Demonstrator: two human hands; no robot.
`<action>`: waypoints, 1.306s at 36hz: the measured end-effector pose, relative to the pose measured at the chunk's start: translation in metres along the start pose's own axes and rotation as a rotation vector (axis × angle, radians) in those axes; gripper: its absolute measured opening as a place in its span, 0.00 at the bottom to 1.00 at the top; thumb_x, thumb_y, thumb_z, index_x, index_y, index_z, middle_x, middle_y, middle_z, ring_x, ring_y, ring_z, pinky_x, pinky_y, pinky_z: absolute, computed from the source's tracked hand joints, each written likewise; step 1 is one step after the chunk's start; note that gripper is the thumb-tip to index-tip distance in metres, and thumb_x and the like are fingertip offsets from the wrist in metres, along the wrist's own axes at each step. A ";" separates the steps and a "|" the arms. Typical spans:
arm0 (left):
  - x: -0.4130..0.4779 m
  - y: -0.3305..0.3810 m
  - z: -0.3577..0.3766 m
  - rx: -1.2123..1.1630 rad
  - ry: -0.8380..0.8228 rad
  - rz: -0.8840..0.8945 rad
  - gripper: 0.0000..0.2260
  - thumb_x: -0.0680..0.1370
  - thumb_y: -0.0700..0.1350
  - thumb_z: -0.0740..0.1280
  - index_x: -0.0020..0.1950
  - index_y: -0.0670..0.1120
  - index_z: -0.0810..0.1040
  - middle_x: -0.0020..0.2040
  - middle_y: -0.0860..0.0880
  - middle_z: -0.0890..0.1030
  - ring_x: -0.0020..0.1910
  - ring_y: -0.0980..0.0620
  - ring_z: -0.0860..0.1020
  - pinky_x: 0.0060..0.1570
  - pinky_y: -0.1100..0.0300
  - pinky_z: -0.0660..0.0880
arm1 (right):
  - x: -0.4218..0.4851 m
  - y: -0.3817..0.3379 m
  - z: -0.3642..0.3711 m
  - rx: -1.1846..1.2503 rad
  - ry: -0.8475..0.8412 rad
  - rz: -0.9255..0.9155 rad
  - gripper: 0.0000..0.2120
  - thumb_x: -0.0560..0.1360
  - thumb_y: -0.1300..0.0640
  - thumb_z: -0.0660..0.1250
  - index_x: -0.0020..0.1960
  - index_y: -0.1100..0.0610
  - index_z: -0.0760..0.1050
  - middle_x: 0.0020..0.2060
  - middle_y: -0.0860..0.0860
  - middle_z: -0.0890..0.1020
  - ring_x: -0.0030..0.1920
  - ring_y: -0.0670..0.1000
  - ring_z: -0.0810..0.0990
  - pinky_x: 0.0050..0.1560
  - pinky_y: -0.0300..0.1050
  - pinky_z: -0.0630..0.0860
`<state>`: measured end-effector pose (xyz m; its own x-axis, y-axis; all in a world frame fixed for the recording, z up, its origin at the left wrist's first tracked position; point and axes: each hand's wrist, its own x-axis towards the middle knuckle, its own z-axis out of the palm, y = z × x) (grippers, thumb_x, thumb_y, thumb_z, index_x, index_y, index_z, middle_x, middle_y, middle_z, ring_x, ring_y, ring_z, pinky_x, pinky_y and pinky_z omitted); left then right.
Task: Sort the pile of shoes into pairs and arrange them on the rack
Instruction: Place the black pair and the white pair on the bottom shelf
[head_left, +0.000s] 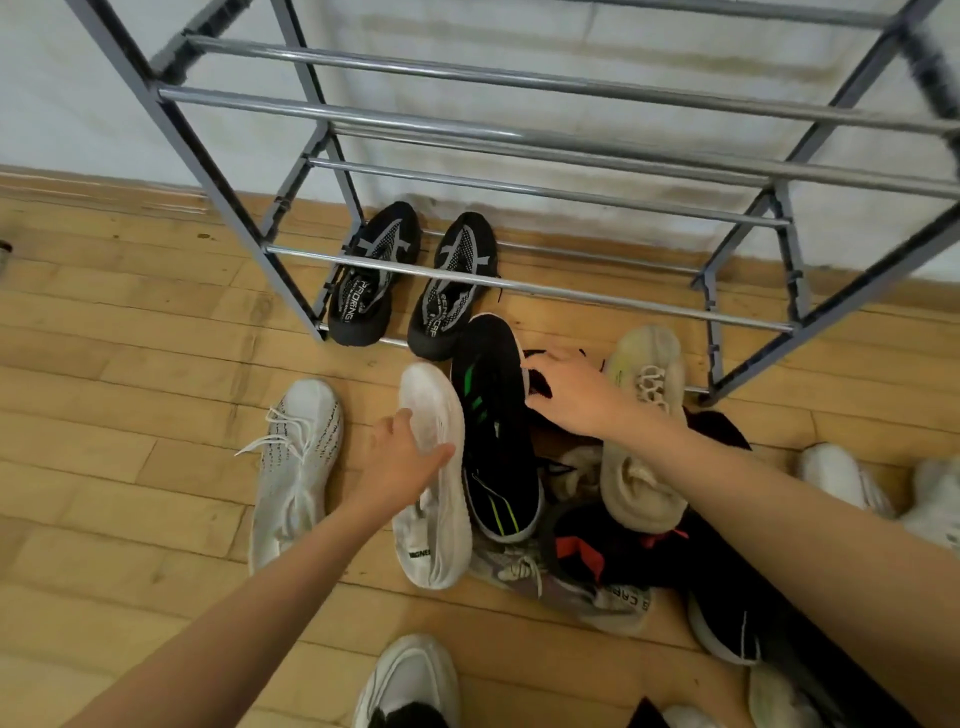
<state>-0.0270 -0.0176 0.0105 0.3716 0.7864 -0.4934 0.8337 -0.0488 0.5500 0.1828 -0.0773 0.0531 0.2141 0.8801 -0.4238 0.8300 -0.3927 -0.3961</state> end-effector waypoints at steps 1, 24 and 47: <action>-0.004 -0.004 0.001 -0.048 -0.018 -0.041 0.37 0.74 0.54 0.69 0.75 0.43 0.55 0.74 0.42 0.58 0.72 0.42 0.60 0.70 0.48 0.62 | -0.008 0.003 0.001 -0.005 0.003 -0.002 0.22 0.78 0.54 0.63 0.71 0.55 0.66 0.69 0.56 0.68 0.71 0.58 0.63 0.68 0.49 0.62; -0.061 0.032 0.013 -0.167 0.089 0.200 0.43 0.67 0.53 0.76 0.73 0.47 0.55 0.71 0.47 0.62 0.68 0.47 0.66 0.58 0.58 0.65 | -0.095 0.035 0.018 0.138 0.295 0.168 0.20 0.78 0.47 0.63 0.67 0.53 0.72 0.67 0.52 0.72 0.71 0.53 0.64 0.70 0.47 0.61; -0.092 0.106 0.072 -0.344 -0.233 0.471 0.25 0.76 0.47 0.69 0.70 0.54 0.65 0.65 0.53 0.70 0.60 0.55 0.74 0.60 0.57 0.75 | -0.144 0.085 -0.012 0.916 0.206 0.449 0.10 0.74 0.60 0.66 0.52 0.63 0.78 0.49 0.58 0.83 0.44 0.55 0.85 0.46 0.50 0.83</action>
<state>0.0567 -0.1392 0.0659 0.7786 0.5722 -0.2575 0.3939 -0.1263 0.9104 0.2288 -0.2341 0.0897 0.5618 0.5976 -0.5721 -0.0380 -0.6722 -0.7394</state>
